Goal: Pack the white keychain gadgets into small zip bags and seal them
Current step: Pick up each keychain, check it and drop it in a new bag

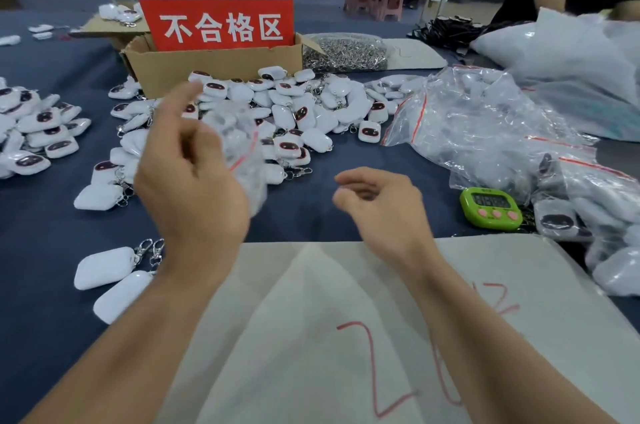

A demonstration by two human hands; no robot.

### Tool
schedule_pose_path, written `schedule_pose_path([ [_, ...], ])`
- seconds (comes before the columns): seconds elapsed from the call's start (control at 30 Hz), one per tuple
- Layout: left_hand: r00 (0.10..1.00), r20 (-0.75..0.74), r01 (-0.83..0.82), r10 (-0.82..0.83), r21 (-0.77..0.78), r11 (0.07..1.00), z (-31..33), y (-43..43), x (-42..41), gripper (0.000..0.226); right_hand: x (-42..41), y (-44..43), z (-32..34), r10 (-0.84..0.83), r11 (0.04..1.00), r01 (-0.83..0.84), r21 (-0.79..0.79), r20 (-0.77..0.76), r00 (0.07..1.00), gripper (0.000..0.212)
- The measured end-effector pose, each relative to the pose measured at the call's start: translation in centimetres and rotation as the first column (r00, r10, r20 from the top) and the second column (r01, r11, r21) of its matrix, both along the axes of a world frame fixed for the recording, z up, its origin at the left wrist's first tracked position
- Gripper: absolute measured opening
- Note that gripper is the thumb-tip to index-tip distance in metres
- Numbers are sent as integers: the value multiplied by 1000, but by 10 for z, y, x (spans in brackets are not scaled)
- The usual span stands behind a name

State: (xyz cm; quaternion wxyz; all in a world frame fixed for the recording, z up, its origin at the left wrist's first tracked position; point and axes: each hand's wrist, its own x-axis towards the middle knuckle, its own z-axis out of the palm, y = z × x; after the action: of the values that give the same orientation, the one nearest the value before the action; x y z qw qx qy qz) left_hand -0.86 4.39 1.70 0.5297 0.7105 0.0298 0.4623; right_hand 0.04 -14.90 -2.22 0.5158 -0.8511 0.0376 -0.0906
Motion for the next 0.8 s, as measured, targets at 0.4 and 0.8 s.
schedule_pose_path([
  [0.4, 930, -310, 294, -196, 310, 904, -26, -29, -6, 46, 28, 61, -1, 557, 687, -361, -631, 138, 819, 27],
  [0.8, 700, -662, 639, -268, 414, 648, -45, -34, -1, 43, -1, -24, -3, 22, 883, -13, -469, 14, 1000, 9],
])
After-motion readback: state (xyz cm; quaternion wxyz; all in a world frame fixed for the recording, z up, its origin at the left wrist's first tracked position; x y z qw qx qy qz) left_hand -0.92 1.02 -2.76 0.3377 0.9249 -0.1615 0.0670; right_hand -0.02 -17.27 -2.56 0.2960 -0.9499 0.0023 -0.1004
